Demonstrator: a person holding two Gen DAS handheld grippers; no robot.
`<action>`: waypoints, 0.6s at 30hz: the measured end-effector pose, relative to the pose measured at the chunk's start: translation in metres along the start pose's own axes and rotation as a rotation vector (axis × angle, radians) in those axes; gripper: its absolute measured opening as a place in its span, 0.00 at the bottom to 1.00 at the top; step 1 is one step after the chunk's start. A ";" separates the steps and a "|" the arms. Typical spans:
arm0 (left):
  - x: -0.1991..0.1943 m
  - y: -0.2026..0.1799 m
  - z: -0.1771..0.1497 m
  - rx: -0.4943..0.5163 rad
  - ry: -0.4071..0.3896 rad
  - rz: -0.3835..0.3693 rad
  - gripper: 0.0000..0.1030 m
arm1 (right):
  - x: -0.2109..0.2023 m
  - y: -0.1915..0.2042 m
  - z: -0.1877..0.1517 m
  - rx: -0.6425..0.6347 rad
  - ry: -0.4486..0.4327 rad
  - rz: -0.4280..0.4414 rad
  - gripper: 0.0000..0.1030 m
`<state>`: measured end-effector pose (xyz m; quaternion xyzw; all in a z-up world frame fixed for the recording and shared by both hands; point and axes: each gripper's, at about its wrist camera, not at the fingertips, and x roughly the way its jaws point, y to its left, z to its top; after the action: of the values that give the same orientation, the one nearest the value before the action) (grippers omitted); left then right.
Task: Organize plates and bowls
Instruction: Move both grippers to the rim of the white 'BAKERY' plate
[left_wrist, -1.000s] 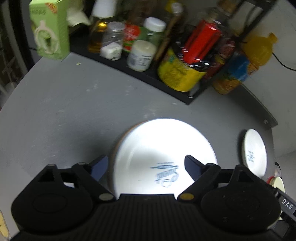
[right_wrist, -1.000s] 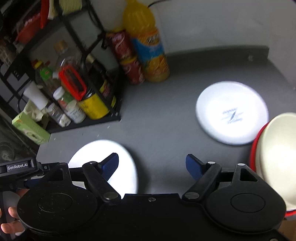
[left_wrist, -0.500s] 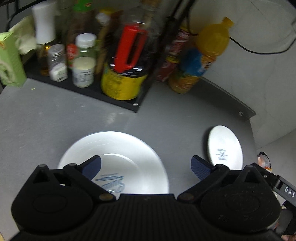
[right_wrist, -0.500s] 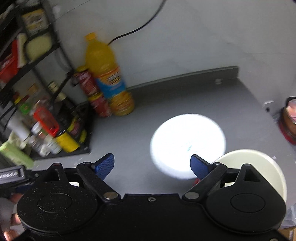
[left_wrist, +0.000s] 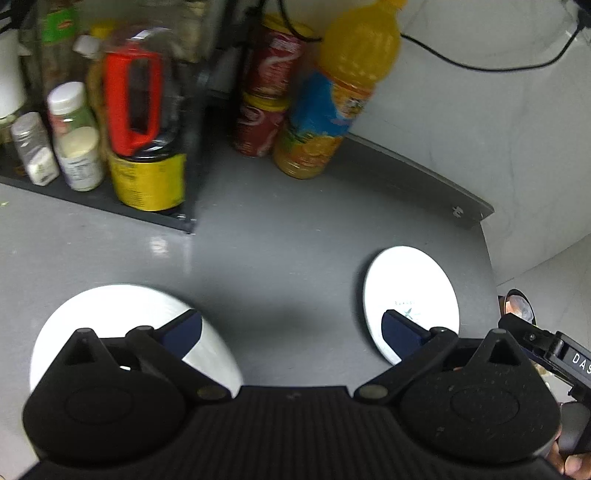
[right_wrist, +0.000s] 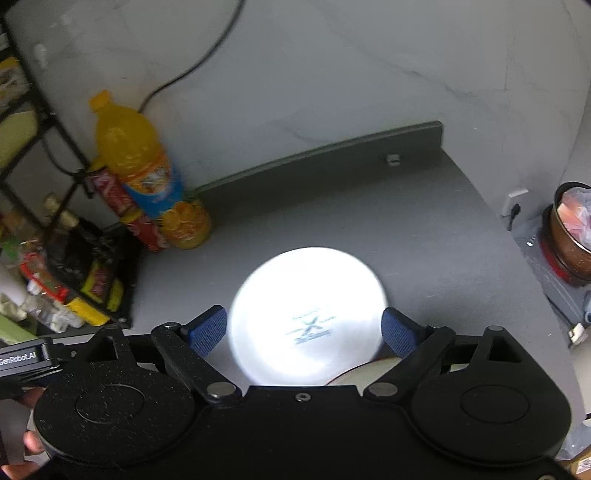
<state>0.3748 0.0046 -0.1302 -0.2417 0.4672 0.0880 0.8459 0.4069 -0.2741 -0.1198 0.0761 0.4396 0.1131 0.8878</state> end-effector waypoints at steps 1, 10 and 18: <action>0.005 -0.005 0.001 0.004 0.003 0.005 0.99 | 0.003 -0.005 0.002 0.006 0.003 -0.001 0.92; 0.049 -0.043 0.006 -0.013 0.081 0.019 0.99 | 0.041 -0.045 0.025 0.040 0.141 0.009 0.92; 0.085 -0.063 0.003 -0.063 0.118 0.022 0.98 | 0.075 -0.065 0.042 0.014 0.226 0.034 0.76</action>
<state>0.4468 -0.0549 -0.1794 -0.2677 0.5161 0.0975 0.8078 0.4934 -0.3182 -0.1670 0.0766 0.5365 0.1330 0.8298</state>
